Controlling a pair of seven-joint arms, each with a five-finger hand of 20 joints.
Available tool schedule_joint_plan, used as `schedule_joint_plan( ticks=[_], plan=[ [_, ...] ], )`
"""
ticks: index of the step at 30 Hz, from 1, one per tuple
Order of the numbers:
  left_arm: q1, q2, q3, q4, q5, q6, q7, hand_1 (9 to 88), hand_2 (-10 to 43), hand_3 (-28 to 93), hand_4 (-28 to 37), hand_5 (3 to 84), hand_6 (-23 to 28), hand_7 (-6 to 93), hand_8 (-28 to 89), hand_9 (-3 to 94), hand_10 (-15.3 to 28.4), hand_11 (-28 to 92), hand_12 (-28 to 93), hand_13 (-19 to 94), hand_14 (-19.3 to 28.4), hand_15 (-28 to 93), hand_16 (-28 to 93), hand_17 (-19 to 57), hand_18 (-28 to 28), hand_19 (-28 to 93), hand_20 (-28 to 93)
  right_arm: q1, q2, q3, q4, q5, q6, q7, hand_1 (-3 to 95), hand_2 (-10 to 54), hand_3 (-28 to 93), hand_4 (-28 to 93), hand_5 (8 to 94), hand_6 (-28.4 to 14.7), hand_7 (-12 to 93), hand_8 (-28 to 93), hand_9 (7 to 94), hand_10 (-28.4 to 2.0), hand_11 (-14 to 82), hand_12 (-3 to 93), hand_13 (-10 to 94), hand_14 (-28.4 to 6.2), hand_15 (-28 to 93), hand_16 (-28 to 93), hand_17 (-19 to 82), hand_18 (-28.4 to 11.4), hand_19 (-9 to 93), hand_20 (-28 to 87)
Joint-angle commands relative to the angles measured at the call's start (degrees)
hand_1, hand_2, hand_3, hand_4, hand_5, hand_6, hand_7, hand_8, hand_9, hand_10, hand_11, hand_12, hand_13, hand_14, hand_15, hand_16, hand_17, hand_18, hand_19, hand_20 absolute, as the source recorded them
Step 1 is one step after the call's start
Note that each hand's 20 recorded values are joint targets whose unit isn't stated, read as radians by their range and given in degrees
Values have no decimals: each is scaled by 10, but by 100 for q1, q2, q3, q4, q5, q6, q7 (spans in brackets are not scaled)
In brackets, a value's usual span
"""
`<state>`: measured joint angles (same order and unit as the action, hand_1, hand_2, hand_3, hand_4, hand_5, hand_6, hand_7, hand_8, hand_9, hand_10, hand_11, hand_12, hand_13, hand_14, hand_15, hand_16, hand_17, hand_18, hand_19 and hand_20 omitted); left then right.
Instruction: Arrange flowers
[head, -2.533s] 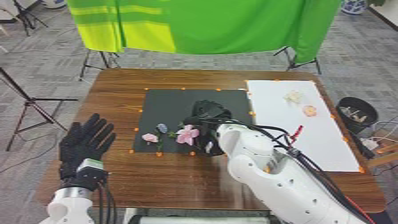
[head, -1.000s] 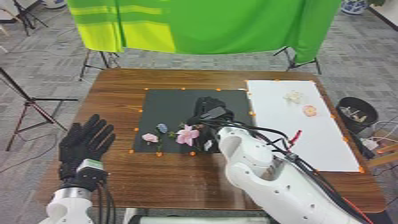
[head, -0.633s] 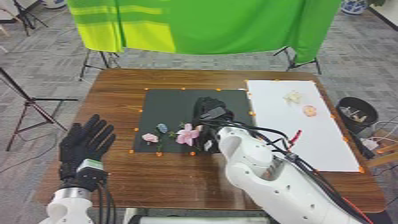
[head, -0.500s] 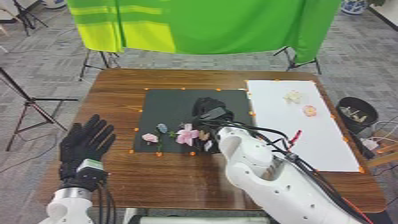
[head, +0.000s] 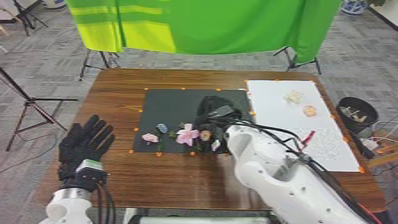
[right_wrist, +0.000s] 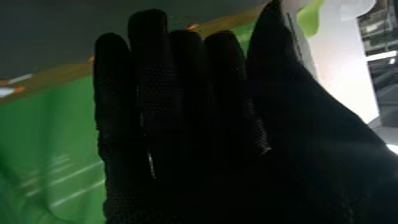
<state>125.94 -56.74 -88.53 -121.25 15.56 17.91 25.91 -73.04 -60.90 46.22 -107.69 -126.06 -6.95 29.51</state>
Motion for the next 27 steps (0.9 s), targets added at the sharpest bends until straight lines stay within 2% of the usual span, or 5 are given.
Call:
schedule_joint_plan(
  ticks=[1,9,14,21,27],
  plan=[
    [99,-8,-51,-80,27,-120,51,285,147,703,-283,435,103,141,-82,359,160,281,114,263,171,434,-77,-68,159,379,101,-341,768,819,-319,-196,-470,436,423,-66,795,-283,585,-21,156,-125,627,-145,113,142,587,-123,313,198,236,-186,609,211],
    [21,-5,18,-42,54,-223,60,283,149,701,-283,434,102,139,-82,358,160,279,114,263,171,433,-76,-68,160,378,100,-846,1588,2026,142,-616,-354,1101,418,-91,808,-283,490,-37,148,-121,494,-152,86,127,481,-138,266,160,219,-192,613,192],
    [58,52,31,-58,-18,-167,162,282,149,701,-283,433,102,138,-81,357,160,277,115,262,171,432,-76,-68,159,377,100,-1080,1831,2600,527,-313,-399,1427,466,-91,811,-282,472,-29,159,-128,457,-142,77,116,445,-136,217,156,217,-186,607,170],
    [106,27,17,-78,-36,-144,239,282,149,701,-283,432,102,137,-80,357,159,276,116,263,171,431,-75,-68,160,376,100,-869,1873,2610,927,-58,-387,1310,479,-68,820,-282,465,-26,166,-135,425,-124,71,108,418,-126,166,146,217,-179,592,161],
    [33,-22,101,-28,-28,-139,216,282,149,703,-283,433,102,138,-80,357,159,277,116,262,172,432,-74,-69,160,377,101,-354,1758,2420,1353,549,-711,1268,485,-49,809,-283,422,-26,153,-136,397,-118,70,96,421,-116,144,153,216,-175,583,160]
  ],
)
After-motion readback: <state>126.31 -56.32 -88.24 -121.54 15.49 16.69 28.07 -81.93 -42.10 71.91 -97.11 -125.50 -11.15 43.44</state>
